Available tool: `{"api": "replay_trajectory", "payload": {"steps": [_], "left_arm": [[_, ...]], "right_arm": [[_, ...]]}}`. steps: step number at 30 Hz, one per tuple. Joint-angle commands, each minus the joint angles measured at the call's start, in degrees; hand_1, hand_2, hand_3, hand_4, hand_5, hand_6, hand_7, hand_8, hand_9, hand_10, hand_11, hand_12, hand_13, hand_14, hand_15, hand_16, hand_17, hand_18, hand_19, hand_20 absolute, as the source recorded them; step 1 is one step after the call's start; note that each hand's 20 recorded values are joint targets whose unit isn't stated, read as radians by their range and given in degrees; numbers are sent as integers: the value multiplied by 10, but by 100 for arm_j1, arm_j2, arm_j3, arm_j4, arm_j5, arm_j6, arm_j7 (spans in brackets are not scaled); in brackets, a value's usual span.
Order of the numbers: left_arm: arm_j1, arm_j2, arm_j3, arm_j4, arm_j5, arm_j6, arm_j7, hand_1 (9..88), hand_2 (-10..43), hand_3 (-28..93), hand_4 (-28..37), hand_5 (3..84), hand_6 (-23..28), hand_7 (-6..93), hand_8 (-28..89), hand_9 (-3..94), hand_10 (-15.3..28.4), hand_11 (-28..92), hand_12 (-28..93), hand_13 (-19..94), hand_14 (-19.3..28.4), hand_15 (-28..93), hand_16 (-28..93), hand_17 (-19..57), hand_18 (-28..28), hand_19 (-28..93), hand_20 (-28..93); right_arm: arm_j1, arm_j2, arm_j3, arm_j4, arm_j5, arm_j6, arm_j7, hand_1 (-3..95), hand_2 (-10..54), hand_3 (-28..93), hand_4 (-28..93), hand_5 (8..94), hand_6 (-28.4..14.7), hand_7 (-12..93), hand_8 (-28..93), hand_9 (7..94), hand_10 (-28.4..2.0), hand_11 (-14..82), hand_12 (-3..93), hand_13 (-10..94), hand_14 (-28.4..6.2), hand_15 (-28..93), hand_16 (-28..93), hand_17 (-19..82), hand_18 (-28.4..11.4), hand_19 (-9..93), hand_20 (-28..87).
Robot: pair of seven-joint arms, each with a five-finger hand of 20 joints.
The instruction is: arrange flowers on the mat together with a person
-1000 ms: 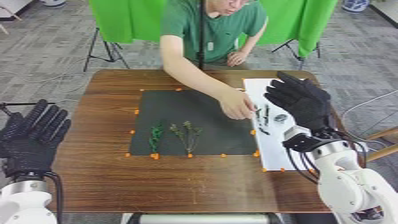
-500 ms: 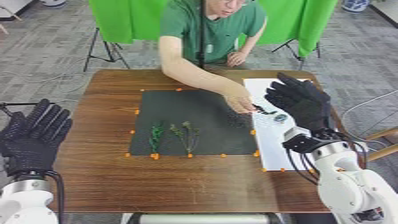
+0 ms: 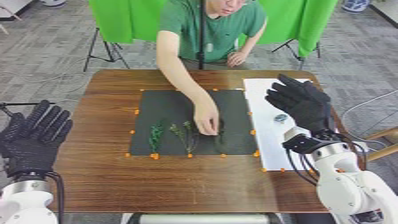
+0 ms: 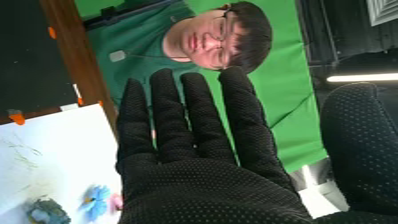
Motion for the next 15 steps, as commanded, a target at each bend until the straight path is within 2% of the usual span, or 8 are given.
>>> {"api": "replay_trajectory", "payload": {"steps": [1,7,10,15], "left_arm": [[153,-50,0,-10,-30,51,23,212,133,789,-283,468,83,140,-94,406,157,181,89,292,158,318,-67,-53,163,385,142],[181,-51,-66,-16,-35,35,56,212,133,791,-283,468,85,138,-95,406,156,179,88,290,158,318,-67,-53,163,385,141],[203,-46,-118,-28,-27,24,88,214,134,797,-283,466,84,142,-93,404,155,183,91,290,160,325,-64,-54,163,387,143],[164,-53,-107,-18,-15,30,61,215,133,798,-283,467,84,145,-93,404,155,185,94,290,163,331,-63,-55,164,387,144]], "right_arm": [[-76,-40,43,-33,10,26,24,145,109,763,-210,431,-47,139,-88,421,-168,57,169,342,-153,109,235,111,-172,335,132],[-139,-40,120,-48,-65,-17,38,145,104,767,-209,431,-47,139,-88,421,-169,56,169,342,-153,110,233,111,-172,335,131],[-165,-29,168,-50,-146,-44,36,162,75,763,-207,430,-47,139,-87,420,-169,57,170,341,-151,109,232,114,-167,328,127],[-189,-24,222,-65,-381,-24,46,195,20,765,-199,424,-47,143,-87,418,-170,57,170,340,-147,109,231,120,-157,316,124]]}}
